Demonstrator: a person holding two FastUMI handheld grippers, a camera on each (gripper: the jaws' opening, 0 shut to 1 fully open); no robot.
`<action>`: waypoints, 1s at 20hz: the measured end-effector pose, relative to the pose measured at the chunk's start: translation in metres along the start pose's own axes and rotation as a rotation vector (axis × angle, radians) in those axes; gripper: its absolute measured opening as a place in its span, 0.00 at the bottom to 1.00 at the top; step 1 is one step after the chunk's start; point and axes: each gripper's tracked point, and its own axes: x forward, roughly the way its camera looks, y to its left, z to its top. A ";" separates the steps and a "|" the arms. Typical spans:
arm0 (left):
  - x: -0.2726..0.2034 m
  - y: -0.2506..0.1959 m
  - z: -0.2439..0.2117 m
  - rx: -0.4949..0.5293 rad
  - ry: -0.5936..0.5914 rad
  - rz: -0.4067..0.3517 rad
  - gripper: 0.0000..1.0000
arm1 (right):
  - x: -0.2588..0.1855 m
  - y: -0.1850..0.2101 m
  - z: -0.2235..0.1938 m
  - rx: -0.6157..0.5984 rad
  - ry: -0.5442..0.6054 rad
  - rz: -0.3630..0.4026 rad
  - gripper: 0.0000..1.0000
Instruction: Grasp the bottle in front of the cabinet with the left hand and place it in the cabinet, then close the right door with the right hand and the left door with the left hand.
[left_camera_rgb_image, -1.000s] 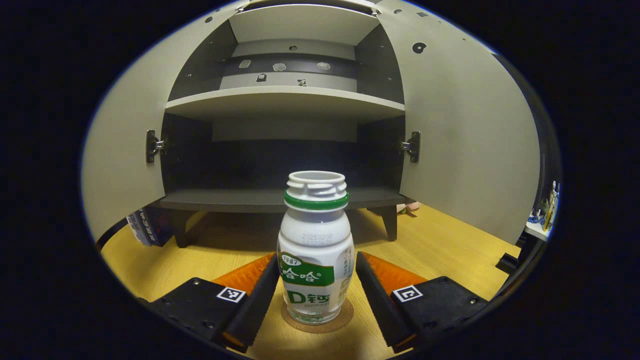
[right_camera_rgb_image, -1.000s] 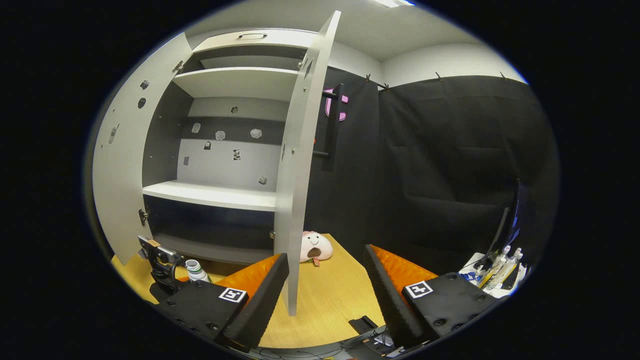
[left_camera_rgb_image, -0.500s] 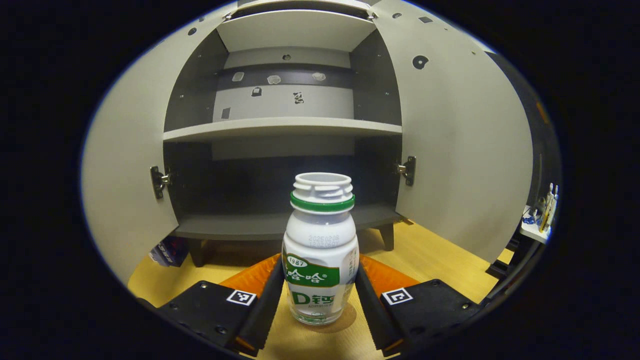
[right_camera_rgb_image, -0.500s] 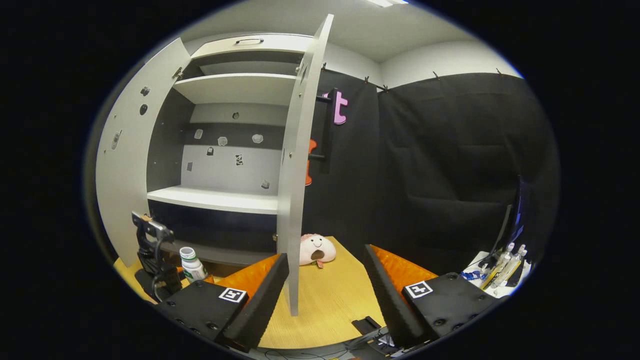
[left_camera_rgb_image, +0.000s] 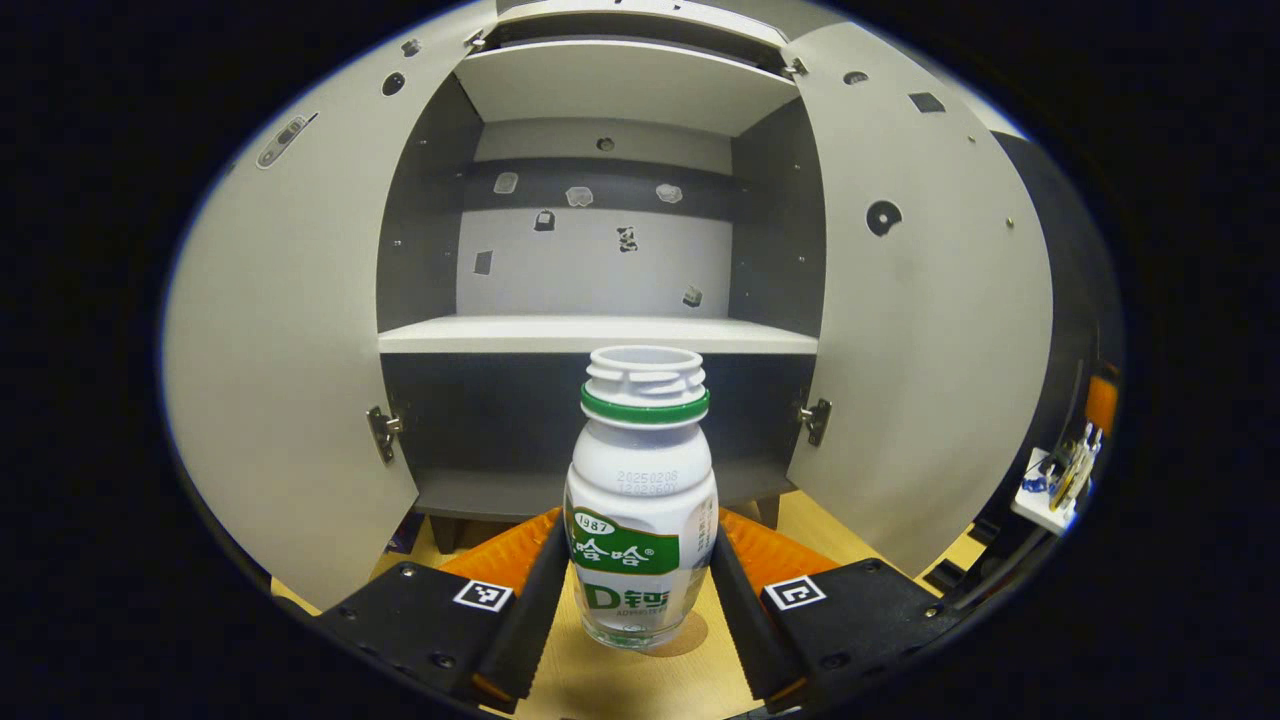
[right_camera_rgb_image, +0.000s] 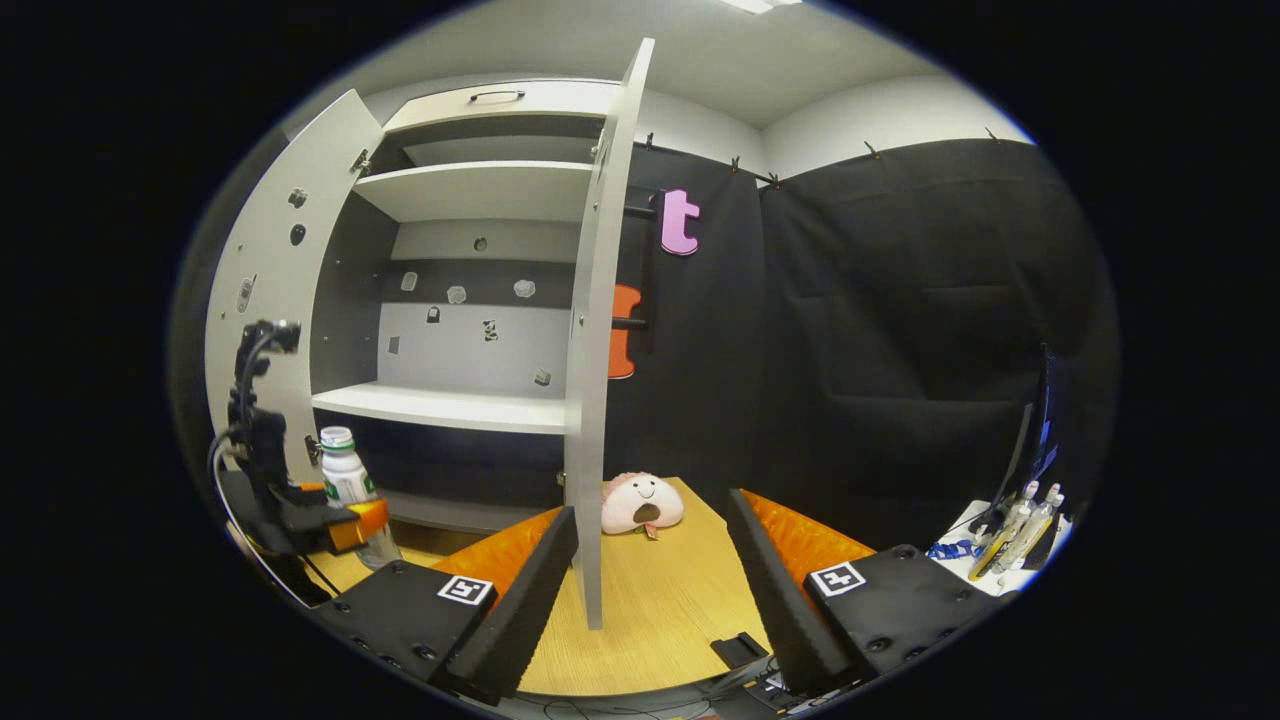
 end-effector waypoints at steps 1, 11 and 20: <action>-0.003 0.003 0.012 -0.027 -0.004 -0.002 0.77 | -0.002 -0.001 -0.001 -0.001 0.002 0.001 0.99; 0.017 0.034 0.141 0.021 -0.085 0.027 0.77 | -0.023 -0.004 0.001 -0.001 -0.013 0.016 0.99; 0.074 0.044 0.206 0.071 -0.093 0.044 0.77 | -0.026 -0.016 -0.002 0.014 -0.011 -0.008 0.99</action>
